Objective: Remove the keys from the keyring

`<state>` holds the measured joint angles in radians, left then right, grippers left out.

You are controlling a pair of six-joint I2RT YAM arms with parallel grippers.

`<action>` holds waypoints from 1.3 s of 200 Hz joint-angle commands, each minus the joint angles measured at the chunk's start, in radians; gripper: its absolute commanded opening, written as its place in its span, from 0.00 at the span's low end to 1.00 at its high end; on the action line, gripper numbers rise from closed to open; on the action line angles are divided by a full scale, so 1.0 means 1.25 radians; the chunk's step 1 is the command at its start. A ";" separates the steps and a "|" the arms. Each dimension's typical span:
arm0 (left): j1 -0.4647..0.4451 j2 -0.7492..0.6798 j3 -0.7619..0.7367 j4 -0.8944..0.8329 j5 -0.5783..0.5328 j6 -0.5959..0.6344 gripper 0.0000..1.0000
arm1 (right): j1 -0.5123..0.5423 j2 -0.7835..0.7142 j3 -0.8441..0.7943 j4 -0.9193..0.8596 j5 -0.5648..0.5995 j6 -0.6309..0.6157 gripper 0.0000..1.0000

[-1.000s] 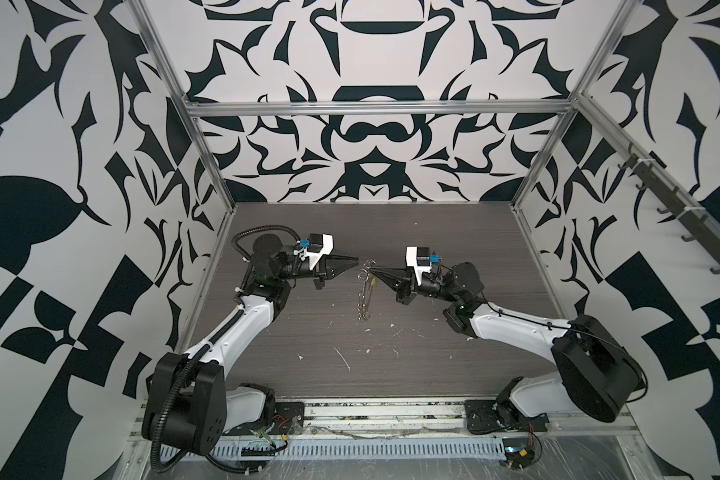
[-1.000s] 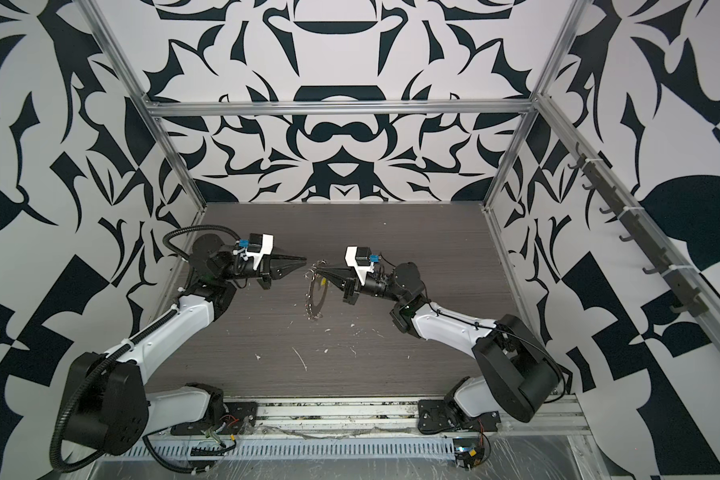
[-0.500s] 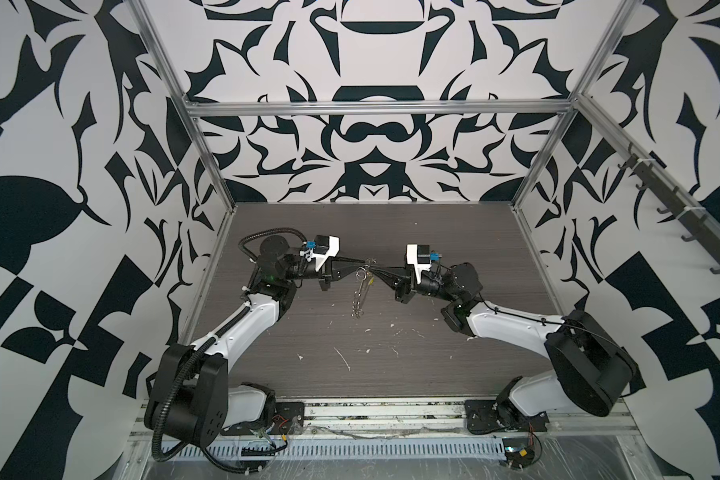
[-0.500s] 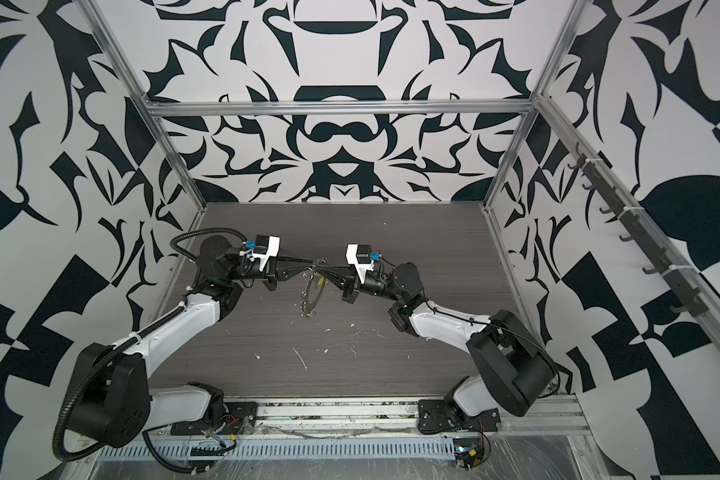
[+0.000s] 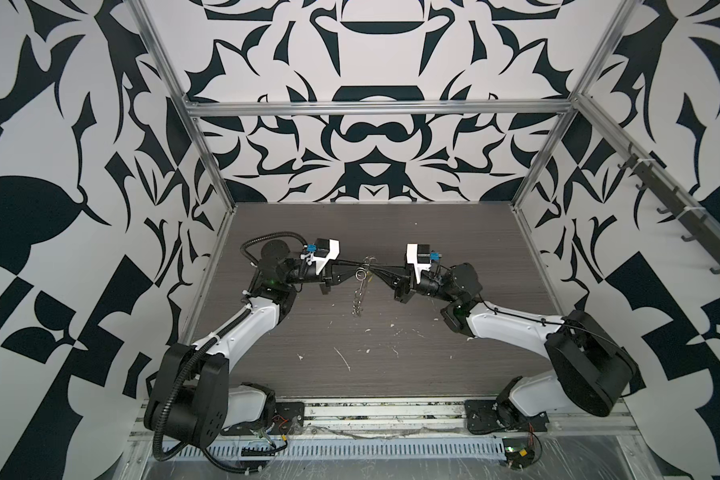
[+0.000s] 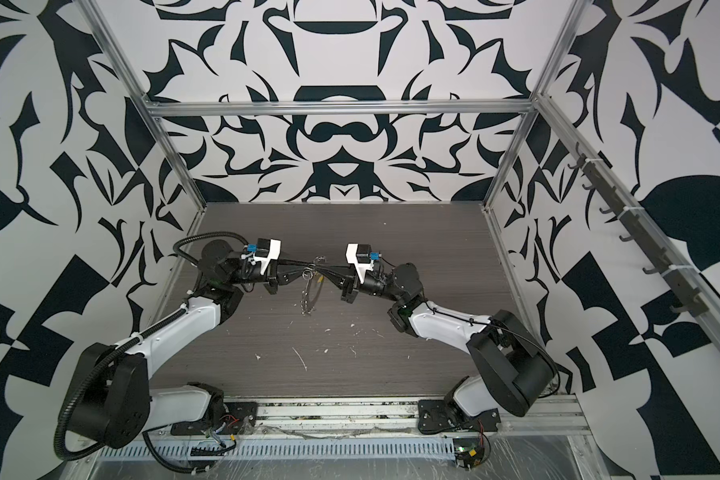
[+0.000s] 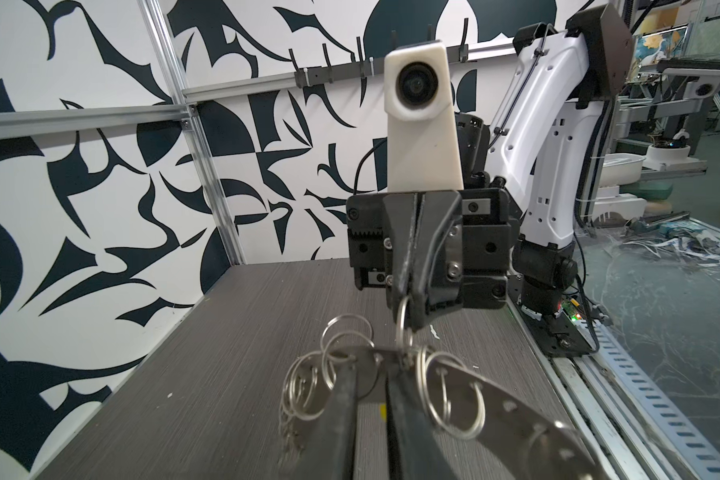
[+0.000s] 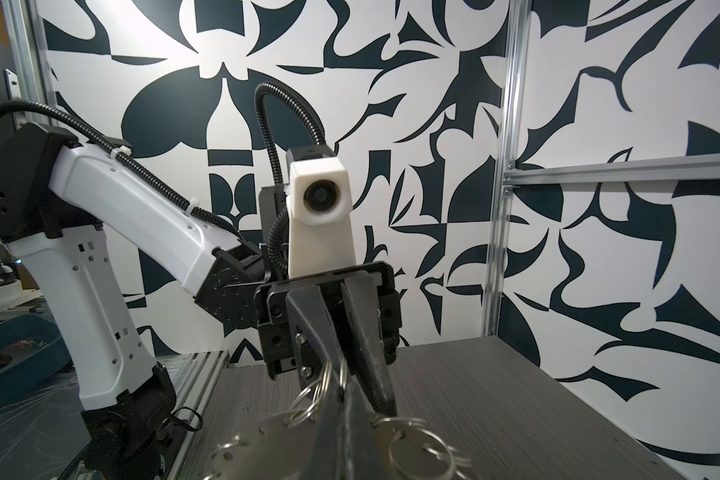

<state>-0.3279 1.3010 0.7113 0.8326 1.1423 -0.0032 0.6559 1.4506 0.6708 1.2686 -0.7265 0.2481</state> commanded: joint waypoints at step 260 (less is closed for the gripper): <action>-0.013 0.052 0.018 0.221 0.019 -0.150 0.10 | -0.008 -0.014 0.052 -0.008 -0.029 0.011 0.00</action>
<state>-0.3370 1.3628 0.7120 1.0687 1.1526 -0.1688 0.6418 1.4303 0.6872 1.2011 -0.7349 0.2420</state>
